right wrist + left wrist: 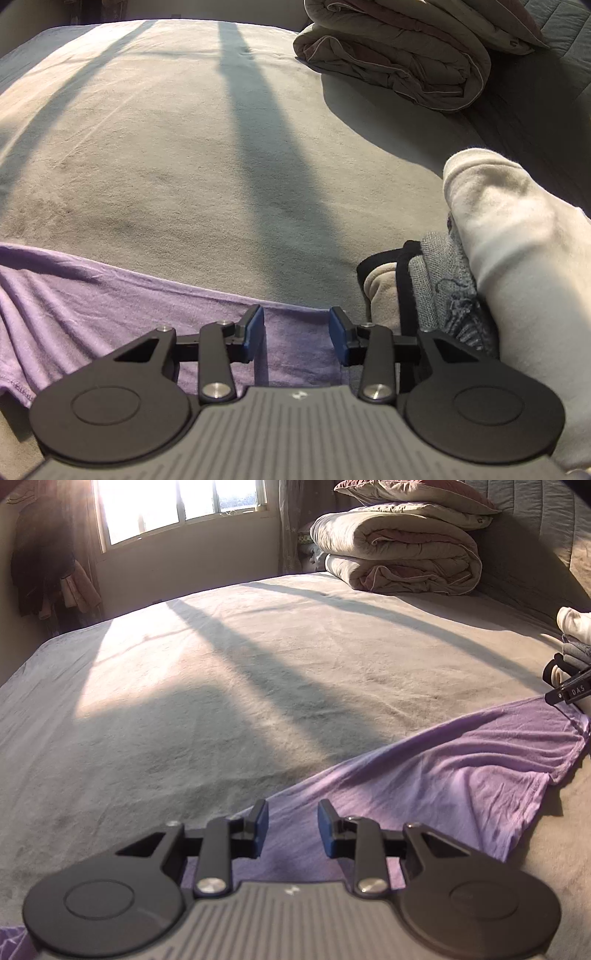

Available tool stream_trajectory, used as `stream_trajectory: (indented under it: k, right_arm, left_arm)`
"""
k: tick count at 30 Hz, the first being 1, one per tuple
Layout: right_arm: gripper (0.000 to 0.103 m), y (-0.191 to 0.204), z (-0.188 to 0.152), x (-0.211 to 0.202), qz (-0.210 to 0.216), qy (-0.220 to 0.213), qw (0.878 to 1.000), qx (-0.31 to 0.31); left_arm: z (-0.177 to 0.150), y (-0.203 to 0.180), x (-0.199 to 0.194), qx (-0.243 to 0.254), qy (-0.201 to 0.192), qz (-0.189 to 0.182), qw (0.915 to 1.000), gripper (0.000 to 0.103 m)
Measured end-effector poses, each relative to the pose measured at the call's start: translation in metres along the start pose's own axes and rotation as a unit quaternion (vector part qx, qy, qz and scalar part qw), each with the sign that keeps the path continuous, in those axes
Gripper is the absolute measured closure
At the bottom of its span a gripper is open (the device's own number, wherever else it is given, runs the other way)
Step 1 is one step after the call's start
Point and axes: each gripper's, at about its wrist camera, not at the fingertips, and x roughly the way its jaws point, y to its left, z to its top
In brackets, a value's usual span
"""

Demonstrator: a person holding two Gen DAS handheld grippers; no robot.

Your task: Fold clothes

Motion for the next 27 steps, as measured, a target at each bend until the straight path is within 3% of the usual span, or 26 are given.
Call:
stream_trajectory:
  k: [4,7,9,13,18,20,21,22,23,27]
  right_arm:
    - [0.063,0.002,0.001,0.006,-0.001,0.004,1.000,-0.012]
    - [0.063,0.008,0.004,0.013,0.006,0.010,0.998,-0.066]
    - [0.062,0.015,0.008,0.015,0.010,0.010,0.990,-0.144]
    - [0.062,0.025,0.020,0.010,0.020,0.034,0.963,-0.267]
    - [0.062,0.028,0.023,0.011,0.038,0.064,0.943,-0.323]
    - [0.062,0.031,0.022,0.016,0.040,0.073,0.939,-0.333]
    - [0.066,0.032,0.022,0.018,0.049,0.081,0.940,-0.327]
    - [0.083,0.032,0.022,0.019,0.067,0.091,0.941,-0.318]
    - [0.094,0.034,0.021,0.020,0.086,0.100,0.941,-0.311]
    - [0.096,0.050,0.008,0.012,0.038,0.078,0.929,-0.359]
  left_arm:
    - [0.009,-0.008,0.018,0.018,0.016,0.003,0.9997,0.074]
    - [0.012,-0.013,0.026,0.036,0.028,-0.001,0.9990,0.082]
    - [0.014,-0.015,0.028,0.050,0.035,-0.006,0.9981,0.087]
    - [0.018,-0.016,0.029,0.075,0.041,-0.014,0.9962,0.087]
    - [0.018,-0.012,0.034,0.050,0.038,-0.021,0.9978,0.088]
    - [0.016,-0.017,0.034,0.053,0.032,-0.019,0.9979,0.100]
    - [0.015,-0.020,0.034,0.058,0.029,-0.016,0.9978,0.101]
    - [0.014,-0.023,0.034,0.062,0.026,-0.012,0.9977,0.103]
    - [0.013,-0.025,0.034,0.064,0.023,-0.006,0.9977,0.103]
    - [0.014,-0.024,0.032,0.033,0.012,0.002,0.9994,0.103]
